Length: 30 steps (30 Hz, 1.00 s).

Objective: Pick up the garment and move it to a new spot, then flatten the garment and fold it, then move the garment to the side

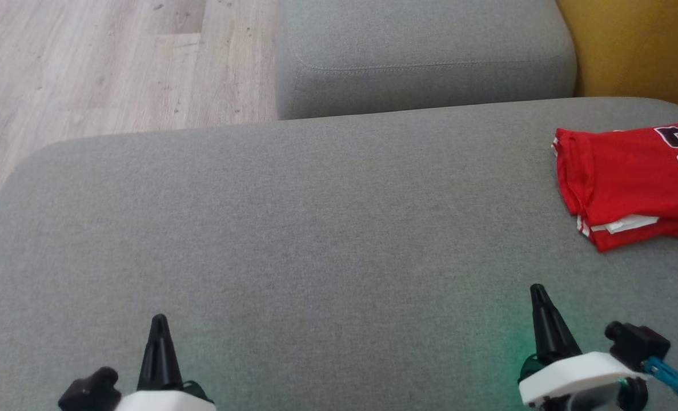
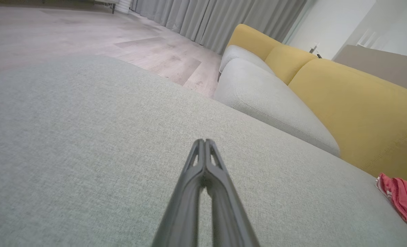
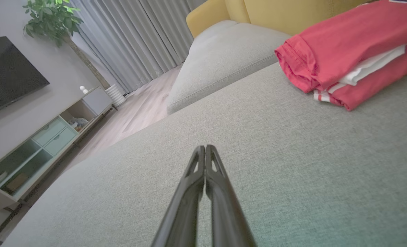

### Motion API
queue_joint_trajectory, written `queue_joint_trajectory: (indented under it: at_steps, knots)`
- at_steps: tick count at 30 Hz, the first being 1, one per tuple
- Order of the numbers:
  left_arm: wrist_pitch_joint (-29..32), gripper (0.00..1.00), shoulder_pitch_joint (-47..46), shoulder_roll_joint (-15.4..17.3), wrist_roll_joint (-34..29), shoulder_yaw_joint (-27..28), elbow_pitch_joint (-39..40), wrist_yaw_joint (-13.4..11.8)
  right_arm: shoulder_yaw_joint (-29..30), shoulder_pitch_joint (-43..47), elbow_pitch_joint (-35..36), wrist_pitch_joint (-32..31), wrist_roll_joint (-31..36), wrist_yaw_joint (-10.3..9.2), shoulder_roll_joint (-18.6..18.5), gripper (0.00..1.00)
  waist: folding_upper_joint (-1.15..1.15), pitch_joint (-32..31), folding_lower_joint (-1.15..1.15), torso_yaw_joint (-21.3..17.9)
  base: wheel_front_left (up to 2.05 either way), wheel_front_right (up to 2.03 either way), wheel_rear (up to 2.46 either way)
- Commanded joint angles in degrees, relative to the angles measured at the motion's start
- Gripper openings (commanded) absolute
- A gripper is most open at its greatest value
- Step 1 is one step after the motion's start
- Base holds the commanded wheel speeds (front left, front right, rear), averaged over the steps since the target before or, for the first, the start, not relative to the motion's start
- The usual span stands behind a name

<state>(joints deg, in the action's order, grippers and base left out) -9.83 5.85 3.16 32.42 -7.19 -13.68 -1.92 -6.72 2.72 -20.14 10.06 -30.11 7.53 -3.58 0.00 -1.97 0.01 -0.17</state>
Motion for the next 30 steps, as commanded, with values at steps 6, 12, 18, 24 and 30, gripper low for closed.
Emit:
queue_joint_trajectory:
  at_steps: [6, 12, 18, 24, 30]
  knots:
    - [1.1, 0.00, -3.7, 0.4, 4.9, 1.9, 1.5, 1.1, 0.8, -3.8, 2.5, -1.1, -5.3, -0.01, -0.7, 0.00, 0.00, 0.1, 0.00, 0.0, 0.00, 0.00, 0.00]
    - [1.9, 0.00, -4.2, 0.4, 8.1, 2.5, 1.4, 1.6, 1.3, -4.1, 2.7, -1.8, -8.7, -0.01, -0.8, 0.00, 0.00, 0.3, 0.00, 0.0, 0.00, 0.00, 0.00]
    - [2.8, 0.00, -4.8, 0.4, 12.0, 3.2, 1.2, 2.2, 2.0, -4.4, 3.0, -2.8, -12.8, -0.02, -0.8, 0.00, 0.00, 0.4, 0.00, 0.0, 0.00, 0.00, 0.00]
    - [3.8, 0.00, -5.3, 0.5, 15.9, 3.9, 1.1, 2.7, 2.7, -4.7, 3.2, -3.7, -16.9, -0.02, -0.8, 0.00, 0.00, 0.5, 0.00, 0.0, 0.00, 0.00, 0.00]
    - [4.8, 0.00, -5.9, 0.5, 19.8, 4.7, 1.0, 3.3, 3.4, -5.1, 3.5, -4.6, -21.0, -0.02, -0.8, 0.00, 0.00, 0.7, 0.00, 0.1, 0.00, 0.00, 0.00]
